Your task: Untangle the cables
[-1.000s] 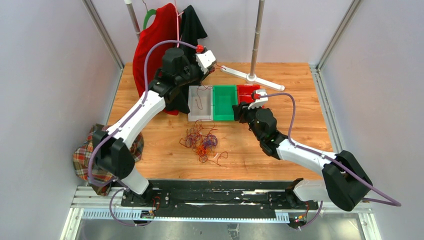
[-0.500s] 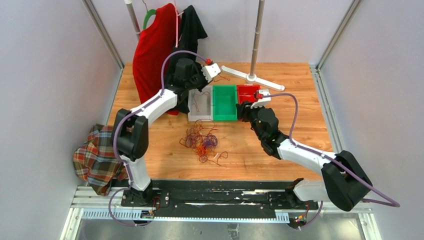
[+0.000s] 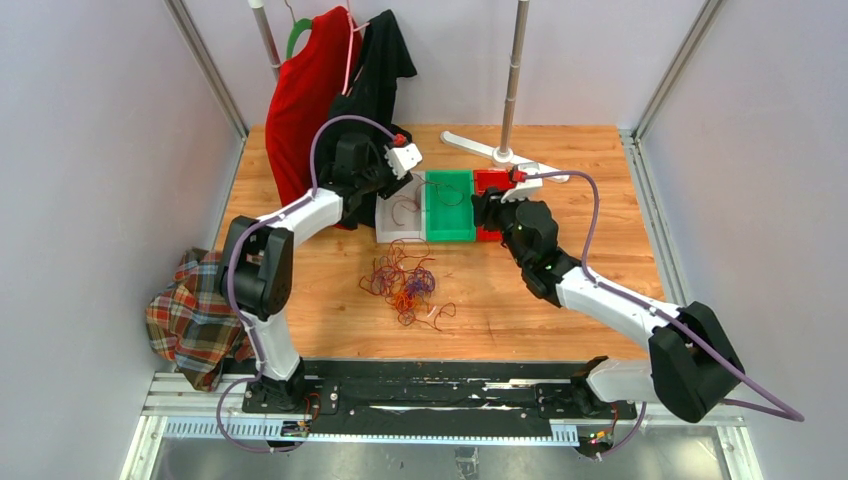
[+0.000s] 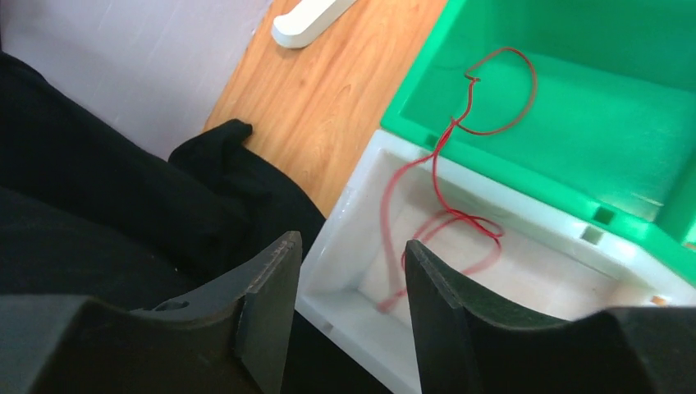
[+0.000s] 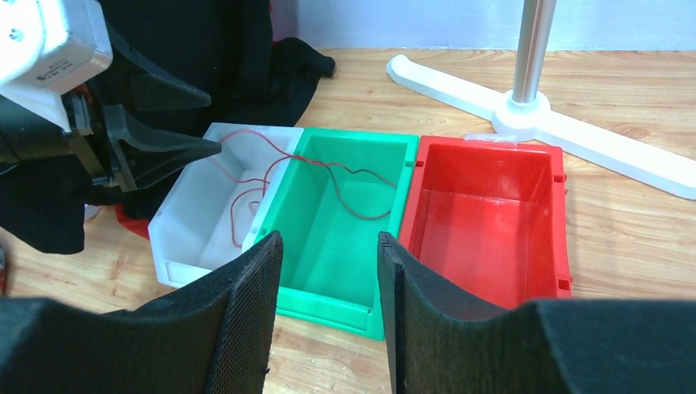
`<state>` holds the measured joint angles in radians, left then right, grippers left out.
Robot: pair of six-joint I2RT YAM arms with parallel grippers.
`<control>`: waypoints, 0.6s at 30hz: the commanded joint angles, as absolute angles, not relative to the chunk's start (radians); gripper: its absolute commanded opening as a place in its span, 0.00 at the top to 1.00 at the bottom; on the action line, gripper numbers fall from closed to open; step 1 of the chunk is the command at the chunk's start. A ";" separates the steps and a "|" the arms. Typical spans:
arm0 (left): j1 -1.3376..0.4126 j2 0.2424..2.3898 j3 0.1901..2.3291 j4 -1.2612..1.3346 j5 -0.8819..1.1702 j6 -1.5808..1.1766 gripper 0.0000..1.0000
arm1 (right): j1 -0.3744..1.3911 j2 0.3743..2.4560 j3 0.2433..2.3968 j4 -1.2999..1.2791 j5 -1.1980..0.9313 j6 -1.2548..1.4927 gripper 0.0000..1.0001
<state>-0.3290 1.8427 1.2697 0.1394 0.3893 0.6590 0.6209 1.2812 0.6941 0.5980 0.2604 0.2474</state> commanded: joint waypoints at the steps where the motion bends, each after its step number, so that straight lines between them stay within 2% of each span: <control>1: -0.330 1.763 1.281 0.102 0.445 0.677 0.45 | 0.605 1.292 0.739 0.543 0.253 0.260 0.53; 8: -0.355 1.805 1.461 -0.166 0.624 0.698 0.41 | 0.602 1.298 0.746 0.506 0.262 0.275 0.51; 18: -0.432 2.075 1.834 -0.434 0.587 0.760 0.40 | 0.541 1.236 0.712 0.455 0.249 0.289 0.50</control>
<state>-0.4202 1.9778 1.7451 -0.2699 0.5735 0.7353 0.5686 1.2831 0.7219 0.4728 0.2535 0.2737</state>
